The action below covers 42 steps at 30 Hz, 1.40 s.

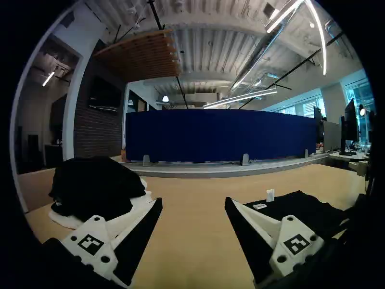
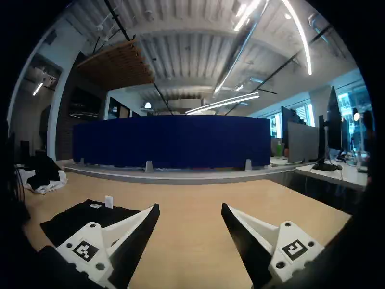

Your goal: Fold towel

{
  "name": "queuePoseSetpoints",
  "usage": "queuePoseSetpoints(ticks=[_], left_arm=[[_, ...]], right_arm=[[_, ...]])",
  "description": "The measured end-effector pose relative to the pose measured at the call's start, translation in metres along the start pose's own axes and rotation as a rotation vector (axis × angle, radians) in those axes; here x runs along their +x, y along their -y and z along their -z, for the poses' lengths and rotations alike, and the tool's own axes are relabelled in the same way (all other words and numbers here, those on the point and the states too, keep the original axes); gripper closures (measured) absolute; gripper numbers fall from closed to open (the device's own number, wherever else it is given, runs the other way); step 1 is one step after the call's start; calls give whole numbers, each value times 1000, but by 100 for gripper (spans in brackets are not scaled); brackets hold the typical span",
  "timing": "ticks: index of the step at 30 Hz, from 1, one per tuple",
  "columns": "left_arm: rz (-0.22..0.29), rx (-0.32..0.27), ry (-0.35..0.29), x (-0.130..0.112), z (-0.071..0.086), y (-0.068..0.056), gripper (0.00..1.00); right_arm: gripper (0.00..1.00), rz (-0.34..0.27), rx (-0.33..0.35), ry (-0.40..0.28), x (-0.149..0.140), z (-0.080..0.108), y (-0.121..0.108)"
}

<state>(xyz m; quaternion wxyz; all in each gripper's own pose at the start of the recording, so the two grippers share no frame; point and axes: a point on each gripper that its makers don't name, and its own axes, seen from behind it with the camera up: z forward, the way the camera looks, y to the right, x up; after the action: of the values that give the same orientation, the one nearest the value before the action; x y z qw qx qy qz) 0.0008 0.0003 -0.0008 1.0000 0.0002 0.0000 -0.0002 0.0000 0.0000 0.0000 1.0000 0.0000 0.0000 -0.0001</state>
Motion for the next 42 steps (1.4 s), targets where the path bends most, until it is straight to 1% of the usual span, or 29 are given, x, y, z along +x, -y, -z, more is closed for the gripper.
queuePoseSetpoints(ticks=[26, 32, 35, 38, 39, 42], left_arm=[[-1, 0, 0, -1, 2, -1, 3], [-2, -6, 1, -1, 2, -4, 3], [-1, -3, 1, 1, 1, -1, 3], [-1, 7, 5, 6, 1, 1, 3], [-1, 8, 4, 10, 1, 1, 3], [0, -1, -8, 36, 3, -1, 3]], right_arm=[[1, 1, 0, 0, -1, 1, 0], [1, 0, 2, 1, 0, 1, 1], [1, 3, -3, -1, 2, 1, 0], [1, 12, -9, 3, 8, 1, -1], [1, 17, -11, 4, 13, 2, 0], [1, 25, -8, 9, 36, 4, 2]])
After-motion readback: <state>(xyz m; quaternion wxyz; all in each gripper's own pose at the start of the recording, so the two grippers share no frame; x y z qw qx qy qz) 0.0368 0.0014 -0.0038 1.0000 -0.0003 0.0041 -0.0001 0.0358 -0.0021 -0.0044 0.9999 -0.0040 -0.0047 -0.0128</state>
